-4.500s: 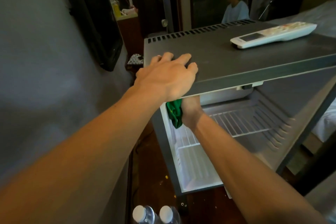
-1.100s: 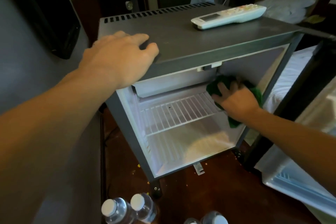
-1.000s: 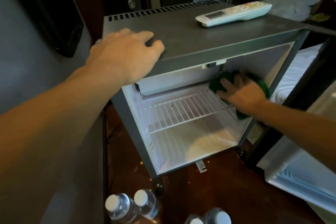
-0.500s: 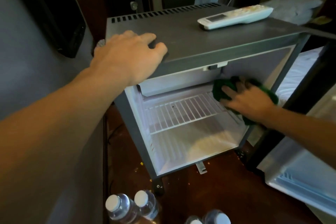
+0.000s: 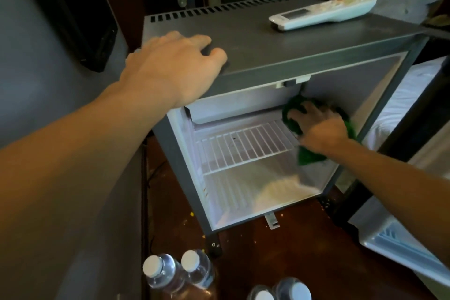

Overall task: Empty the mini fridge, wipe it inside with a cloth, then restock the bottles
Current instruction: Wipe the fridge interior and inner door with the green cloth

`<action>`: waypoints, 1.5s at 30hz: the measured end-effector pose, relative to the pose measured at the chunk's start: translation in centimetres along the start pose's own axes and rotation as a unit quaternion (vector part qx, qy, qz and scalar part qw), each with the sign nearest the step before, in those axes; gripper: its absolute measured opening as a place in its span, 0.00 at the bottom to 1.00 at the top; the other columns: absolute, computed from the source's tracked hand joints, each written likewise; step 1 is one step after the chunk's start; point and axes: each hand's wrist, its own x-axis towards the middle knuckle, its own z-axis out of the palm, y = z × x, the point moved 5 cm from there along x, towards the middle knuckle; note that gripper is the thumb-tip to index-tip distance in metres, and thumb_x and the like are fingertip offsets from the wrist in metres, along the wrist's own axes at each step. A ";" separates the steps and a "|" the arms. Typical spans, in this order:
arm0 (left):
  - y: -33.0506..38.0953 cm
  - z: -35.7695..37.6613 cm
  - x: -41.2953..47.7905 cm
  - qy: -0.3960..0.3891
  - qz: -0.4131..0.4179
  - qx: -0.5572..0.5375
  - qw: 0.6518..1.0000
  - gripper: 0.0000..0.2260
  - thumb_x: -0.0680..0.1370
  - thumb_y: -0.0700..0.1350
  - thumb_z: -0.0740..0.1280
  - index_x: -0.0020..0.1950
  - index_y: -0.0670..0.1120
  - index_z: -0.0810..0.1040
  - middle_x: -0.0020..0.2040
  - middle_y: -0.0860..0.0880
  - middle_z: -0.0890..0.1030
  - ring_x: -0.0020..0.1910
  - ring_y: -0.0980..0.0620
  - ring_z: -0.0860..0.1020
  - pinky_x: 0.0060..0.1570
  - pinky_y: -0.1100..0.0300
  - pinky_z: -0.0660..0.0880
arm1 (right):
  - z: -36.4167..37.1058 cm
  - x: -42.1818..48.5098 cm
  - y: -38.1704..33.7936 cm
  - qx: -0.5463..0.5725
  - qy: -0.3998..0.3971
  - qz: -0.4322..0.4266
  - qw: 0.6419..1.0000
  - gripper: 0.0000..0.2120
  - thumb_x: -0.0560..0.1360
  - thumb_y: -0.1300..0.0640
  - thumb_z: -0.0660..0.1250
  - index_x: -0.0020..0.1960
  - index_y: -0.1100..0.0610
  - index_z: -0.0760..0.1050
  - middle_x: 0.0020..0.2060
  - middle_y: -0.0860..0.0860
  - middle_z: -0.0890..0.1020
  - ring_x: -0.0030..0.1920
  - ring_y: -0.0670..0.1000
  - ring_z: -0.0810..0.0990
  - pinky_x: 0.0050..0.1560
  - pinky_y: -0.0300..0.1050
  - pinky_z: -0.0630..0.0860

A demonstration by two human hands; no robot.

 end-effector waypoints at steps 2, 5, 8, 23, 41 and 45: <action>0.2 0.1 0.0 0.000 0.002 0.006 1.000 0.25 0.79 0.64 0.47 0.75 0.63 0.60 0.76 0.50 0.63 0.71 0.39 0.62 0.64 0.41 0.62 | 0.2 0.8 0.2 0.121 -0.046 0.091 0.987 0.23 0.69 0.48 0.69 0.62 0.46 0.68 0.63 0.57 0.72 0.59 0.64 0.75 0.57 0.54 0.73; 0.0 0.1 0.0 -0.002 -0.004 0.011 1.000 0.25 0.79 0.63 0.46 0.75 0.63 0.59 0.76 0.49 0.63 0.72 0.39 0.62 0.64 0.40 0.62 | 0.2 0.4 -2.1 0.175 -0.008 0.160 0.972 0.23 0.70 0.47 0.68 0.63 0.47 0.67 0.63 0.57 0.70 0.59 0.65 0.74 0.57 0.54 0.72; 0.1 0.2 0.1 0.001 0.000 0.016 1.000 0.25 0.78 0.64 0.46 0.75 0.63 0.59 0.76 0.49 0.63 0.71 0.38 0.62 0.64 0.40 0.62 | 0.3 -0.2 -5.6 0.168 0.006 0.115 0.979 0.23 0.71 0.51 0.69 0.64 0.48 0.67 0.63 0.57 0.69 0.57 0.65 0.74 0.54 0.54 0.73; 0.2 0.0 -0.2 -0.002 0.003 0.017 1.000 0.25 0.78 0.65 0.47 0.75 0.64 0.59 0.75 0.49 0.64 0.71 0.37 0.63 0.66 0.39 0.61 | 0.7 -9.5 -17.0 0.253 0.233 -0.247 0.906 0.24 0.67 0.56 0.73 0.60 0.46 0.69 0.62 0.55 0.71 0.52 0.62 0.77 0.43 0.52 0.76; -0.2 0.2 -0.1 0.003 0.005 -0.013 1.000 0.24 0.79 0.65 0.48 0.75 0.64 0.60 0.75 0.54 0.63 0.72 0.44 0.62 0.67 0.42 0.62 | 15.7 -6.4 -19.9 0.110 -0.194 -0.119 0.968 0.21 0.79 0.58 0.57 0.70 0.44 0.61 0.74 0.55 0.54 0.70 0.68 0.58 0.65 0.60 0.67; -0.3 0.3 -0.1 0.005 0.004 -0.013 1.000 0.25 0.78 0.65 0.48 0.75 0.64 0.60 0.76 0.55 0.63 0.73 0.45 0.61 0.68 0.42 0.61 | 17.1 -5.8 -13.9 0.064 -0.220 -0.070 0.971 0.27 0.77 0.59 0.58 0.72 0.42 0.61 0.75 0.54 0.55 0.71 0.69 0.61 0.62 0.58 0.73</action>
